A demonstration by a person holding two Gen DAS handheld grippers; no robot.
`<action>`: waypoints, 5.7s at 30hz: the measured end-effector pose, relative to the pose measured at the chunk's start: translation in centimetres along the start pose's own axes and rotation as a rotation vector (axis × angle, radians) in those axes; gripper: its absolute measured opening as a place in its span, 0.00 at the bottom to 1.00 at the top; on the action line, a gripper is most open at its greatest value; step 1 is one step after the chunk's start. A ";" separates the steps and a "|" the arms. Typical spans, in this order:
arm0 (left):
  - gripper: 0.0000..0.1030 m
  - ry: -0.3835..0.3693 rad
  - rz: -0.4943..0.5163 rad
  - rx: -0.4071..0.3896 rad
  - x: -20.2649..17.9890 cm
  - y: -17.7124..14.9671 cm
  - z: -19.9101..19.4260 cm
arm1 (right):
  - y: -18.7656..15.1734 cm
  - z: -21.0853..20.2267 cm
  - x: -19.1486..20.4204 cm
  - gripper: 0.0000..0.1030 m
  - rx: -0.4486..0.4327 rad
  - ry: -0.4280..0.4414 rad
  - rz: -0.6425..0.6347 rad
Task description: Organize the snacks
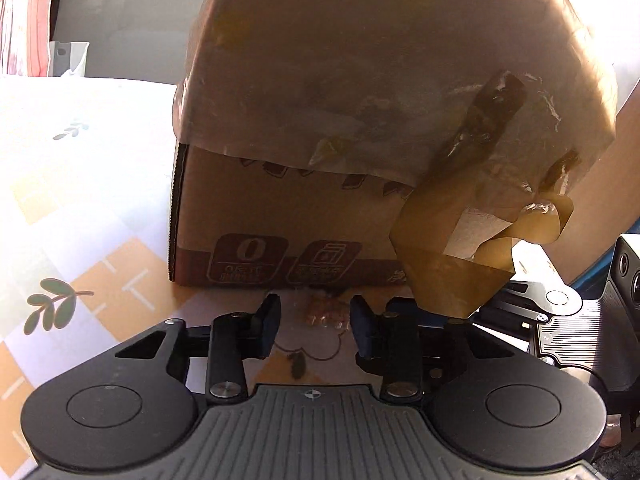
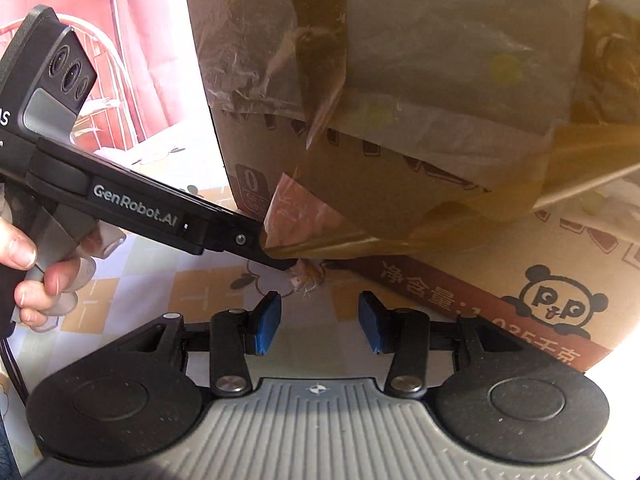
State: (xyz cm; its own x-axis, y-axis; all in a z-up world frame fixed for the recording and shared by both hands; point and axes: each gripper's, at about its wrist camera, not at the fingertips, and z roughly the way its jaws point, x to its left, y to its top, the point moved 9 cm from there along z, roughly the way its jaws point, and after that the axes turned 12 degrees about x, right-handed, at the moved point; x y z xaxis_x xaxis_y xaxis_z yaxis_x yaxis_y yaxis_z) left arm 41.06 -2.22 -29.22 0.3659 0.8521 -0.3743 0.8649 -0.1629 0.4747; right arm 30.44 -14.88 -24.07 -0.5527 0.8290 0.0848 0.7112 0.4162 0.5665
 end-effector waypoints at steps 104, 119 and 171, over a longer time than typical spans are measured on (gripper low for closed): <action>0.69 0.116 0.200 -0.367 -12.1 13.2 -14.7 | 16.6 -11.9 -6.2 0.38 -0.307 -0.211 0.065; 0.83 0.283 0.205 -0.396 -13.5 9.8 -19.5 | 13.2 -17.5 -5.8 0.88 -0.334 -0.206 0.168; 0.87 0.575 0.137 -0.658 -20.7 -7.3 -39.0 | 0.4 -35.8 6.3 1.00 -0.520 -0.346 0.322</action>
State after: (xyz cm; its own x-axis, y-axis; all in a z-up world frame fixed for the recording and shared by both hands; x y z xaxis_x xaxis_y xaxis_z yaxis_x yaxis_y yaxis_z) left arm 13.79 0.67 6.13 0.0696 0.9931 0.0939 0.3886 -0.1136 0.9144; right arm 11.66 -22.86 6.05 -0.1178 0.9883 0.0973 0.4687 -0.0310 0.8828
